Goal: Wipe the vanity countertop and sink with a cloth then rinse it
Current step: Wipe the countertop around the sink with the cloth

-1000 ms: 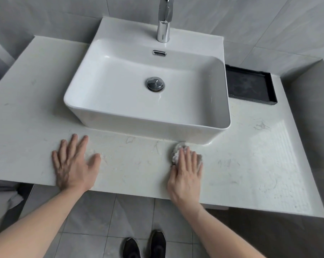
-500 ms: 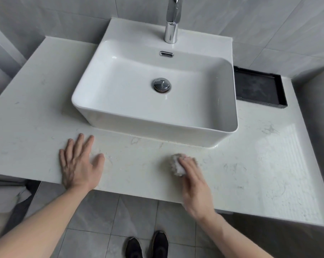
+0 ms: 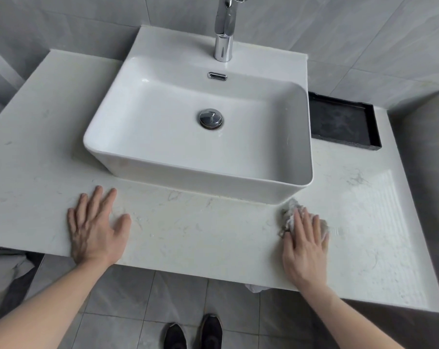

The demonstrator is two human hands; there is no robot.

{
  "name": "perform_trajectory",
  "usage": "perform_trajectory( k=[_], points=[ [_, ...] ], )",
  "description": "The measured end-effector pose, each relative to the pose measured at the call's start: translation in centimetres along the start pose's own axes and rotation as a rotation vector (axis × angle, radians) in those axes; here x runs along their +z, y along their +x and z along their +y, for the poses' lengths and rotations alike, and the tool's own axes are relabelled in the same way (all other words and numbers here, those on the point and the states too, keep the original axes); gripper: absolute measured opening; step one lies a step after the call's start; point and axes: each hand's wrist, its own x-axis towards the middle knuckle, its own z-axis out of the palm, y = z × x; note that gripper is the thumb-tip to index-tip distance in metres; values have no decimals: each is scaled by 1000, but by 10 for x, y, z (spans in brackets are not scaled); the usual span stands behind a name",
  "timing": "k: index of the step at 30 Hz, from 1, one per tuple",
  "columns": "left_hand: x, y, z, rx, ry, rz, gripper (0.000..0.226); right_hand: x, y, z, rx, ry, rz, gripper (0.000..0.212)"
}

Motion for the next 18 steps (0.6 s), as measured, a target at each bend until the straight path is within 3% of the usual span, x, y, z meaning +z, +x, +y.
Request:
perform_trajectory(
  k=[8,12,15,18],
  points=[
    [-2,0,2,-3,-4,8,72,44,-56,-142,-475,150,-192,65],
    [-2,0,2,-12,-3,4,71,52,-56,-164,-672,236,-317,74],
    [-3,0,3,-13,-4,1,71,40,-42,-143,-609,324,-278,78],
    [-3,0,2,-11,-5,-1,71,25,-15,-99,-378,383,-72,73]
  ],
)
